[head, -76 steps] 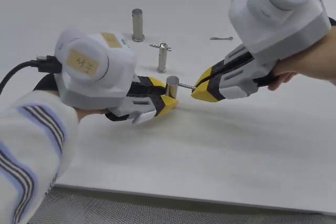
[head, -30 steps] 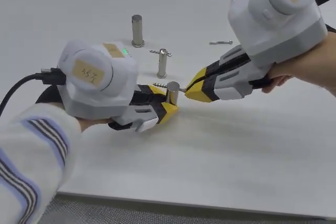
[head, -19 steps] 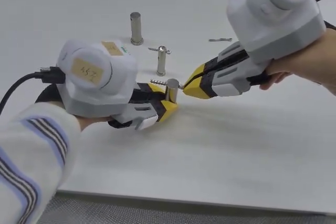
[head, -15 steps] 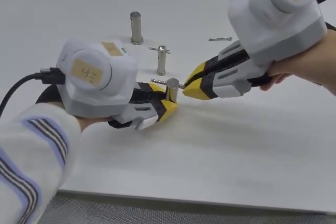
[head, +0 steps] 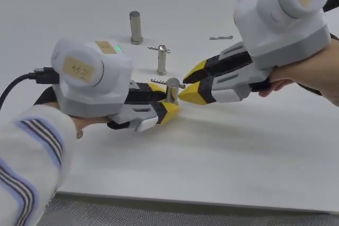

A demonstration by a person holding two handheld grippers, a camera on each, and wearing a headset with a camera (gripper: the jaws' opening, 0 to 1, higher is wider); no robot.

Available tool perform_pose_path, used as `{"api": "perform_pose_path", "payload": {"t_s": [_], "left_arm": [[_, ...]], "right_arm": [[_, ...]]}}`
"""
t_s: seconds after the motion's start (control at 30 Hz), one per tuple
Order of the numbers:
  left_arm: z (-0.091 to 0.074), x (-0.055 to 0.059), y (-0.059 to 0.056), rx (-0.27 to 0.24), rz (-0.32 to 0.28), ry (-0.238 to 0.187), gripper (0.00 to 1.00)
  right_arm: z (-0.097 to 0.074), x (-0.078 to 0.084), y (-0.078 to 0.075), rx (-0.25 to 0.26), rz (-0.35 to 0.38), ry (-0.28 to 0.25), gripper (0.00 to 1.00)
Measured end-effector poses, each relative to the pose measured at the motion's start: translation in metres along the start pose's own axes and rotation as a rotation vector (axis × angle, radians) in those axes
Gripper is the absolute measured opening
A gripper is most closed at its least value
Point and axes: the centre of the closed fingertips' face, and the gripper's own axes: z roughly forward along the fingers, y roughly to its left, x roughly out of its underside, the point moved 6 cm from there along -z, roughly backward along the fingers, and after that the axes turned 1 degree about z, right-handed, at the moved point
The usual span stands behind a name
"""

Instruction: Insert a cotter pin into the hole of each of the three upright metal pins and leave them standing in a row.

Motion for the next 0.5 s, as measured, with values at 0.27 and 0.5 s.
{"api": "perform_pose_path", "payload": {"t_s": [0.27, 0.5], "left_arm": [[0.0014, 0.0032, -0.0042, 0.024, 0.058, 0.012, 0.48], [0.0019, 0.0007, -0.0071, 0.028, 0.048, -0.014, 0.68]], "right_arm": [[0.0036, 0.0003, 0.001, -0.003, -0.008, -0.01, 0.22], [0.0089, -0.0013, 0.0019, -0.01, -0.015, -0.015, 0.25]]}}
